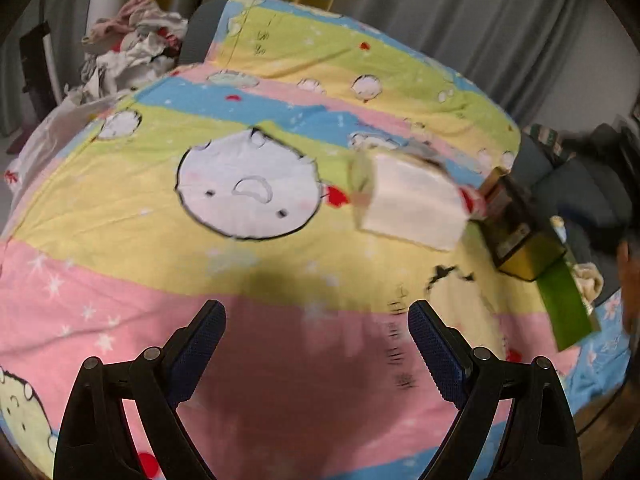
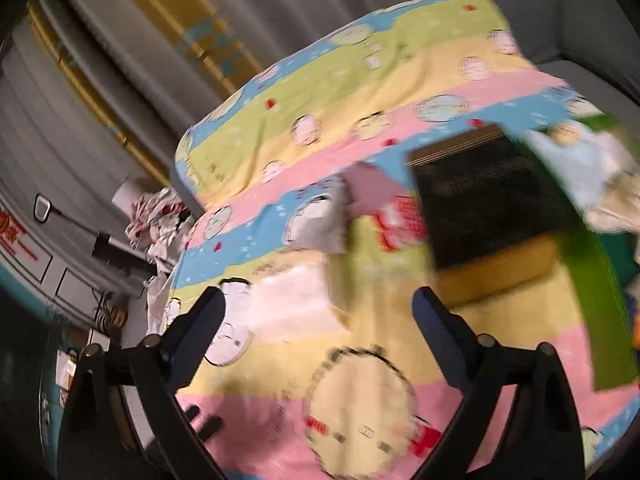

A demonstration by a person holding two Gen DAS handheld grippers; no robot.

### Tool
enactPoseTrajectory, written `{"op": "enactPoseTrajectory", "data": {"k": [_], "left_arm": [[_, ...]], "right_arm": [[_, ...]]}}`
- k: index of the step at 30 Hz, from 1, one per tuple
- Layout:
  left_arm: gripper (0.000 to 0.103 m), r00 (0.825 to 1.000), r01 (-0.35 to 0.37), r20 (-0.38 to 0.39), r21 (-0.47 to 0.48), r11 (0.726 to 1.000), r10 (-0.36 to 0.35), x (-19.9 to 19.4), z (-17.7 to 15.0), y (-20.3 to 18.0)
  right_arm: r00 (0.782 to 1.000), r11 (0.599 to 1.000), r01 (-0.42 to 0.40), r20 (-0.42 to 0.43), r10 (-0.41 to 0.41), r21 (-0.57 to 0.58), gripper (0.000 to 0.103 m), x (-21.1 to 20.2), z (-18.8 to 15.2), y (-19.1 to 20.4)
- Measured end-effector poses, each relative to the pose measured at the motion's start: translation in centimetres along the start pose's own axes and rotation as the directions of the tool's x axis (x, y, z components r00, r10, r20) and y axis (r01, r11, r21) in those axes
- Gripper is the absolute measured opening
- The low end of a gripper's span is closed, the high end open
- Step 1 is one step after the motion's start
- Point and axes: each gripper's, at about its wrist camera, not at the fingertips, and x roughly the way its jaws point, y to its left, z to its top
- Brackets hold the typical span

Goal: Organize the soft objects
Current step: 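Reach the right gripper to the grey and mauve cloths and grasp them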

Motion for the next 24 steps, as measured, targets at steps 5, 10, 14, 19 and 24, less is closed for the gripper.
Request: {"op": "enactPoseTrajectory", "data": {"k": [5, 10, 14, 19, 24], "left_arm": [[0.093, 0.999, 0.026, -0.025, -0.045, 0.999, -0.027, 1.5, -0.4, 2.1], [0.093, 0.998, 0.060, -0.015, -0.049, 0.997, -0.061, 1.7, -0.2, 2.3], [0.093, 0.995, 0.091, -0.028, -0.060, 0.994, -0.093, 2.1, 0.2, 2.7], [0.093, 0.995, 0.090, -0.028, -0.054, 0.994, -0.092, 2.1, 0.2, 2.6], [0.093, 0.996, 0.089, -0.016, -0.069, 0.994, -0.090, 1.9, 0.0, 2.7]], "right_arm": [[0.986, 0.987, 0.139, -0.079, -0.145, -0.077, 0.079, 9.3, 2.6, 4.1], [0.935, 0.953, 0.281, -0.190, -0.298, -0.113, 0.072, 16.9, 4.4, 3.7], [0.909, 0.941, 0.332, -0.241, -0.339, -0.069, 0.036, 20.3, 5.5, 1.8], [0.927, 0.951, 0.304, -0.212, -0.309, -0.058, 0.013, 19.3, 6.2, 1.1], [0.974, 0.975, 0.211, -0.070, -0.216, -0.066, 0.013, 11.9, 7.5, 3.7]]}}
